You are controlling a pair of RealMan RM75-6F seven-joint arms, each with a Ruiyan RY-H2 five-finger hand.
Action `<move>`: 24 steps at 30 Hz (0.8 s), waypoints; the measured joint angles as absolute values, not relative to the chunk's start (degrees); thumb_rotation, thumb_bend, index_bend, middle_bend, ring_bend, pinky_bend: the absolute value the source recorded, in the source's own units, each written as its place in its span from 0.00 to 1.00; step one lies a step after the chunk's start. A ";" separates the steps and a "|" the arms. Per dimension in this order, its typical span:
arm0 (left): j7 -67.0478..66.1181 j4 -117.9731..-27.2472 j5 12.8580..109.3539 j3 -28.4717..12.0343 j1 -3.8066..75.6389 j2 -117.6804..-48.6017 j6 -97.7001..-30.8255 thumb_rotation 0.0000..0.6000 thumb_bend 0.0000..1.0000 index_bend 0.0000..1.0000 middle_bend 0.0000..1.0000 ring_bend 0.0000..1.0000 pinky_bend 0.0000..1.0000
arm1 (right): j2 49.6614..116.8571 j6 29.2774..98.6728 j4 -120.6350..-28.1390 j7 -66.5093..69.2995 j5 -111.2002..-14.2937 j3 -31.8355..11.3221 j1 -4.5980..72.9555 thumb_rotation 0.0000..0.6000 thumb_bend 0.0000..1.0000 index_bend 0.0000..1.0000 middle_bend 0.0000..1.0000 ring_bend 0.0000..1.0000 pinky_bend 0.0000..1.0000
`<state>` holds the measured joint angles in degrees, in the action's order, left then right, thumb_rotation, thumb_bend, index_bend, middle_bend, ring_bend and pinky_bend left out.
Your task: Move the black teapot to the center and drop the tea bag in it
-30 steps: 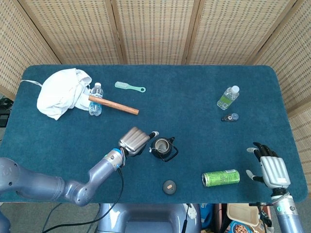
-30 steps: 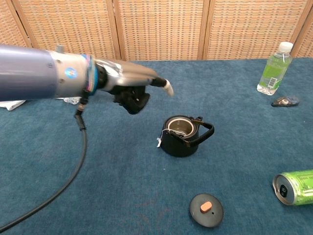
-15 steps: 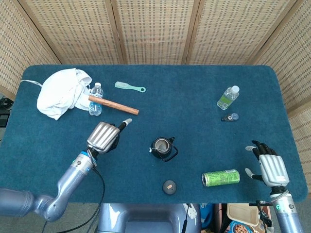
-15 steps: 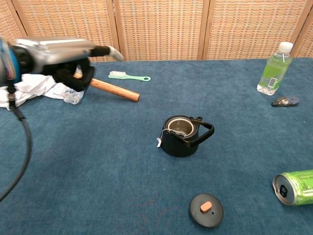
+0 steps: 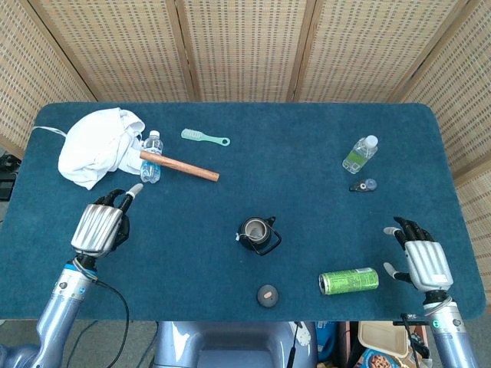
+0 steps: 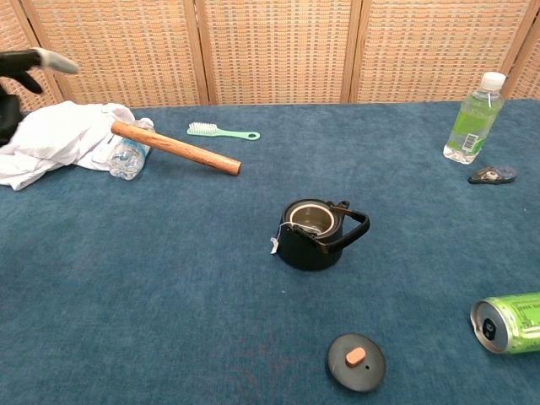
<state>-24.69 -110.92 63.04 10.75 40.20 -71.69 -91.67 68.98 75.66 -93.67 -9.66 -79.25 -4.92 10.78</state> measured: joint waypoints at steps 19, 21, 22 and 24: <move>-18.43 -104.00 76.38 14.32 21.27 -72.70 -100.39 1.00 0.46 0.00 0.00 0.00 0.00 | 70.49 79.31 -93.83 -11.00 -81.75 -4.82 10.33 1.00 0.38 0.22 0.14 0.10 0.24; -17.60 -103.15 77.62 14.45 19.16 -73.07 -100.68 1.00 0.46 0.00 0.00 0.00 0.00 | 70.80 80.42 -93.98 -11.46 -82.54 -4.66 9.99 1.00 0.38 0.22 0.14 0.10 0.24; -17.33 -102.82 78.14 14.45 18.39 -73.19 -100.67 1.00 0.46 0.00 0.00 0.00 0.00 | 71.00 80.98 -94.06 -11.69 -82.96 -4.56 9.77 1.00 0.38 0.22 0.14 0.10 0.24; -16.79 -102.20 78.78 14.33 16.94 -73.38 -100.32 1.00 0.46 0.00 0.00 0.00 0.00 | 71.28 81.59 -94.12 -11.96 -83.39 -4.41 9.47 1.00 0.38 0.22 0.13 0.09 0.23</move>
<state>-16.79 -102.20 78.78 14.33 16.94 -73.38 -100.32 71.28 81.59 -94.12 -11.96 -83.39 -4.41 9.47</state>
